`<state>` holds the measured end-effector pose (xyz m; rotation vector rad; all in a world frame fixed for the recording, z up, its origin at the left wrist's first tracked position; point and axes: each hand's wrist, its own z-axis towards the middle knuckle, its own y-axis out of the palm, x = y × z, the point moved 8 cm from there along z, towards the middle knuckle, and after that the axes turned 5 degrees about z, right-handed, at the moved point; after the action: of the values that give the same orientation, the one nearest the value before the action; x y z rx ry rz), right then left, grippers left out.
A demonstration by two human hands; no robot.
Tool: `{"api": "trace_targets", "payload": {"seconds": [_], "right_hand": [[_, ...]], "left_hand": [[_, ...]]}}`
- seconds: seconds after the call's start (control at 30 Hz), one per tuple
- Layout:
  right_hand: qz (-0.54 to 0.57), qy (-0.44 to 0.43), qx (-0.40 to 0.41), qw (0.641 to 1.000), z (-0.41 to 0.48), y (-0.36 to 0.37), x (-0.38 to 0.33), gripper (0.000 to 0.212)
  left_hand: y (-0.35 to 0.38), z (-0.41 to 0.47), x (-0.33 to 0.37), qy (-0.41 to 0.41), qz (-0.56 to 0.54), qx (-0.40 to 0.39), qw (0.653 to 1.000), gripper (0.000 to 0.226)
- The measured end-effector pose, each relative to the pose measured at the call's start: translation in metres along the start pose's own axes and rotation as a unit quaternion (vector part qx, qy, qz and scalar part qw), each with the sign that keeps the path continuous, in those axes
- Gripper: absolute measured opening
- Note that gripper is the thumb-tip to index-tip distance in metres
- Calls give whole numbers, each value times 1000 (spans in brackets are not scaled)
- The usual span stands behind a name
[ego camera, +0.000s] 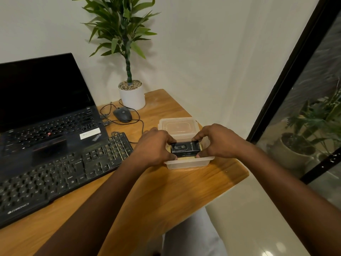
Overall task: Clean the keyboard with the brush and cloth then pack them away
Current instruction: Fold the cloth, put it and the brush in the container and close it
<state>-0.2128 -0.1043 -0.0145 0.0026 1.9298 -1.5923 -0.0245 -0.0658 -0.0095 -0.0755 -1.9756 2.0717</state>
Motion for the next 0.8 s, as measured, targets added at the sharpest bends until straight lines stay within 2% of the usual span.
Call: {"api": "trace_targets", "payload": {"seconds": [0.13,0.3,0.4,0.53,0.6,0.73,0.8], "right_hand": [[2,-1,-8,1000,-1,0,-2,60],[62,-1,-12,998,-4,-14,-1,62],[153,-1,19,988,-2,-28,1,46],[252,39,124,959,13,-41,19,17],[261,80,144,951,24,-37,31,13],[252,139,134,948,47,-18,45,15],[245,169,123,947,55,-9,50,13]], "left_hand": [[-7,-4,4,6,4,3,1000,65],[-22,-7,-5,-6,-105,16,994,69],[-31,-4,-15,-11,-171,49,984,56],[-38,6,-38,-76,-237,112,962,32],[-31,15,-48,-109,-247,104,957,33],[-5,30,-58,-178,-266,38,947,41],[10,36,-64,-219,-312,6,925,43]]}}
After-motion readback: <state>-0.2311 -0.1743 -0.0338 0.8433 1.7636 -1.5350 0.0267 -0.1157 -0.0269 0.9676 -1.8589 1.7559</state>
